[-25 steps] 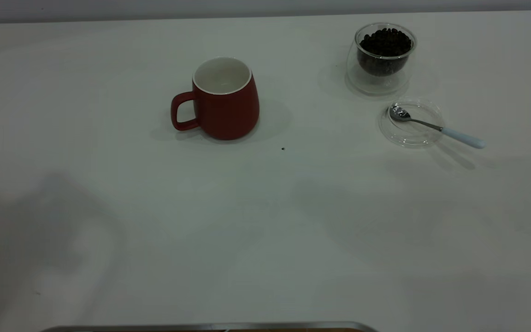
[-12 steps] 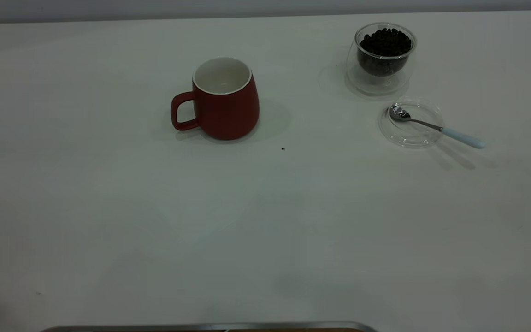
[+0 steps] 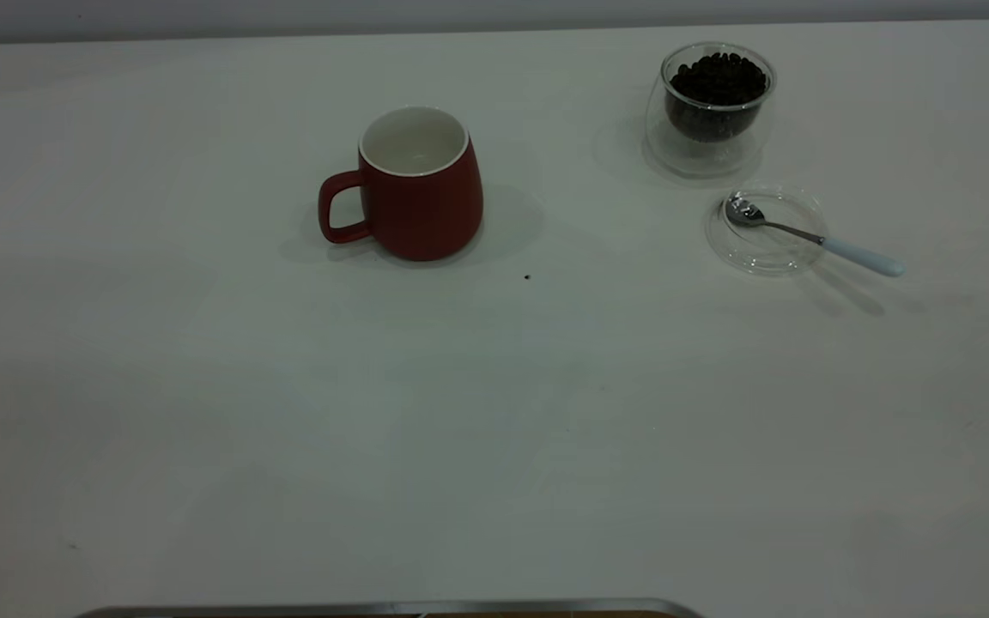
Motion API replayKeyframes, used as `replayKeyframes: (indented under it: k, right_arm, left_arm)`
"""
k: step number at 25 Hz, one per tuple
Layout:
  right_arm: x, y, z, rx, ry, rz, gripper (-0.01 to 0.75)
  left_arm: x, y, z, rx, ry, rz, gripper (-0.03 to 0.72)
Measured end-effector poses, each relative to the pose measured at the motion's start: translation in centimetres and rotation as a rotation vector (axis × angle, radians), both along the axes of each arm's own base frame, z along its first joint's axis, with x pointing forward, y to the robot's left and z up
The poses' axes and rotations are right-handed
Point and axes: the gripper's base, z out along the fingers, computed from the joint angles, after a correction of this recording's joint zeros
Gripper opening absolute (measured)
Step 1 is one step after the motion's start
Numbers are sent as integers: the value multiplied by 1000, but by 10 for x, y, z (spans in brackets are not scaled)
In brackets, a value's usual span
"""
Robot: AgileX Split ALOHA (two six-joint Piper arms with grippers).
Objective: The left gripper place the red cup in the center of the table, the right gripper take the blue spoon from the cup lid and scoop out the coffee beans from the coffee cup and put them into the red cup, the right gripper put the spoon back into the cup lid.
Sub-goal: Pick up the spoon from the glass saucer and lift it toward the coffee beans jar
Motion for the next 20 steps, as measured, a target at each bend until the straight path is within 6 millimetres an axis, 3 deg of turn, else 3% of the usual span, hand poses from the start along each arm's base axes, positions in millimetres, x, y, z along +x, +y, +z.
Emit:
replayKeyframes:
  k: [15,20]
  right_arm:
    - [0,0,0,-1,0,0,398]
    - [0,0,0,-1,0,0,398]
  left_arm:
    - [-27,7,-3,-89,-168,-10,518]
    - [-30,7,-3,-89,-189,150,518]
